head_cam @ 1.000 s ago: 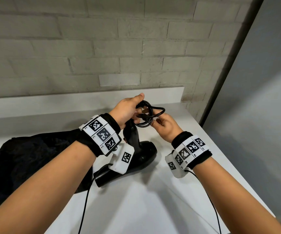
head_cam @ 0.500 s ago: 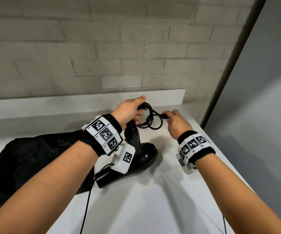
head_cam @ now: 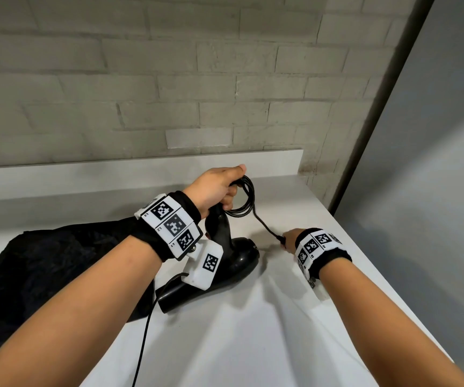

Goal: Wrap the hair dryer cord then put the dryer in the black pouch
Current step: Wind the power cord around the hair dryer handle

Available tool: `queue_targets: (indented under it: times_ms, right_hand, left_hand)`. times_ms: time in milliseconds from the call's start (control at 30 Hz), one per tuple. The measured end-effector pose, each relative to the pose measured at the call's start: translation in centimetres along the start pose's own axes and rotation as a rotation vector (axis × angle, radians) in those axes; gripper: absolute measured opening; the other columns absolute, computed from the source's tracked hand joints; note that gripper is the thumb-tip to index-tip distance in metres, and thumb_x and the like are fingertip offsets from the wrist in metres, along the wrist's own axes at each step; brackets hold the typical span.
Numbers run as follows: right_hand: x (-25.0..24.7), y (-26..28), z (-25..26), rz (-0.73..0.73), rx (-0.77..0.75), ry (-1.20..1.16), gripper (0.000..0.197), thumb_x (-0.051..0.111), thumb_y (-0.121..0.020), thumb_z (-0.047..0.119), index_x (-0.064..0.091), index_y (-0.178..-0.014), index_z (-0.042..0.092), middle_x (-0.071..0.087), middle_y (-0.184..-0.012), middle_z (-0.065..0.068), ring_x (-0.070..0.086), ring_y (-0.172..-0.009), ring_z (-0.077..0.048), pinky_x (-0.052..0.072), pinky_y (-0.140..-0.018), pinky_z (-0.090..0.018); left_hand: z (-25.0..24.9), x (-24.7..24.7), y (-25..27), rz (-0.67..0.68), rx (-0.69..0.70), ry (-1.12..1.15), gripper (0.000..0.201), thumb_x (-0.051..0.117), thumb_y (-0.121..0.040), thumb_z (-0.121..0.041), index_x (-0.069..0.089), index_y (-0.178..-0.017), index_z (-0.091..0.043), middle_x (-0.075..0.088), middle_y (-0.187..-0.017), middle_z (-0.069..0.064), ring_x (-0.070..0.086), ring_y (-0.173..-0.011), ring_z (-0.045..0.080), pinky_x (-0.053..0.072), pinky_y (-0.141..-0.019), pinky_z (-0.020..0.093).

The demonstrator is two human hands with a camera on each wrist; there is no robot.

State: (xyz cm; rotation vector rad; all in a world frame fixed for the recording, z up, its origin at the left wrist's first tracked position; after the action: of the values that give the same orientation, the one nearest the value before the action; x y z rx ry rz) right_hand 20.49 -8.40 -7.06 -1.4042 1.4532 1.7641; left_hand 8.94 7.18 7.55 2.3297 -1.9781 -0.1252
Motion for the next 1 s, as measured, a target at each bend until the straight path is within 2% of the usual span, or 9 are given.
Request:
queue_targets:
  times_ms: [100,200,267,367,467,567,733,833,1000]
  right_hand:
    - [0.4,1.2,-0.1,-0.013,-0.006,0.024,0.034,0.044,-0.089,0.035,0.059,-0.110,0.012,0.064,-0.117,-0.009,0.060,-0.106,-0.027,0.048,-0.092,-0.033]
    - [-1.4,3.5,1.0,-0.025,-0.047,-0.213,0.042,0.050,-0.089,0.031,0.047,-0.129,0.016,0.050,-0.134,-0.009,0.048,-0.123,-0.026,0.038,-0.101,-0.030]
    - [-3.0,4.2,2.3,-0.086,-0.185,-0.420,0.042,0.053,-0.088,0.022,0.045,-0.129,0.019,0.052,-0.132,-0.009,0.051,-0.116,-0.024,0.038,-0.097,-0.027]
    - [-4.9,5.6,5.0,-0.145,-0.495,-0.752,0.038,0.048,-0.089,0.006,0.048,-0.126,0.013,0.058,-0.119,-0.005,0.053,-0.098,-0.016,0.041,-0.092,-0.026]
    - [-6.5,7.1,6.8,-0.149,-0.706,-1.048,0.042,0.038,-0.086,-0.014,0.052,-0.117,0.011,0.067,-0.088,0.013,0.061,-0.080,0.005,0.046,-0.079,-0.011]
    - [-6.9,6.7,6.5,-0.141,-0.716,-1.255,0.046,0.029,-0.081,-0.022,0.055,-0.087,0.016,0.061,-0.047,0.009,0.060,-0.052,-0.001,0.051,-0.067,-0.018]
    - [-7.3,6.2,5.2,-0.081,-0.652,-1.652,0.034,0.026,-0.093,-0.003,0.052,-0.078,0.012,0.037,-0.038,0.011,0.033,-0.035,-0.002,0.041,-0.042,-0.017]
    - [-7.7,6.0,4.9,-0.215,-0.670,-1.479,0.033,0.032,-0.096,0.007,0.056,-0.075,0.014,0.035,-0.041,0.014,0.029,-0.036,0.001,0.028,-0.040,-0.013]
    - [-10.0,6.5,5.0,-0.430,-0.608,-1.147,0.034,0.041,-0.094,0.007,0.057,-0.067,0.020,0.036,-0.049,0.005,0.032,-0.035,0.000,0.026,-0.042,-0.009]
  left_hand:
    - [0.0,0.3,0.2,0.059,0.019,-0.014,0.036,0.045,-0.096,-0.021,0.034,-0.062,-0.019,0.026,-0.036,-0.014,0.019,-0.028,0.002,0.022,-0.033,0.013]
    - [0.0,0.2,0.2,0.074,0.034,-0.016,0.035,0.047,-0.095,-0.014,0.035,-0.062,-0.017,0.028,-0.036,-0.013,0.020,-0.029,0.002,0.020,-0.033,0.013]
    - [0.0,0.2,0.1,0.075,0.041,-0.017,0.036,0.048,-0.094,-0.011,0.035,-0.061,-0.017,0.029,-0.036,-0.013,0.020,-0.029,0.002,0.019,-0.033,0.014]
    - [-0.1,0.1,0.2,0.063,0.057,-0.024,0.033,0.049,-0.092,-0.006,0.038,-0.062,-0.015,0.029,-0.034,-0.013,0.020,-0.028,0.001,0.019,-0.033,0.013]
    - [-0.2,0.0,0.1,0.062,0.073,-0.016,0.029,0.048,-0.092,-0.004,0.042,-0.065,-0.012,0.030,-0.033,-0.013,0.020,-0.027,0.001,0.020,-0.032,0.012]
    - [-0.2,-0.2,-0.1,0.039,0.073,0.023,0.027,0.047,-0.092,-0.004,0.040,-0.067,-0.012,0.029,-0.034,-0.013,0.020,-0.026,0.001,0.020,-0.032,0.011]
    - [-0.1,-0.4,-0.3,0.004,0.017,0.063,0.028,0.044,-0.093,-0.013,0.038,-0.066,-0.017,0.026,-0.036,-0.010,0.019,-0.027,0.003,0.016,-0.035,0.012]
    - [-0.1,-0.2,-0.3,0.028,-0.016,0.039,0.030,0.040,-0.094,-0.018,0.035,-0.065,-0.017,0.025,-0.036,-0.009,0.020,-0.027,0.004,0.018,-0.034,0.014]
    - [0.0,0.3,0.0,0.062,-0.025,-0.013,0.037,0.038,-0.094,-0.019,0.042,-0.058,-0.014,0.025,-0.034,-0.009,0.019,-0.027,0.005,0.018,-0.036,0.015]
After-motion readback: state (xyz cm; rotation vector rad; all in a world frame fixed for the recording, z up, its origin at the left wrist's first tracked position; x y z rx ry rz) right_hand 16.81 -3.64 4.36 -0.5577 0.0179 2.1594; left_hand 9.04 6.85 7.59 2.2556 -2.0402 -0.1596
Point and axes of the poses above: each hand's wrist, its own y-axis away from the middle knuckle, its own x-axis out of the palm, z = x × y, the point moved 4 cm from there along -y, towards the middle knuckle
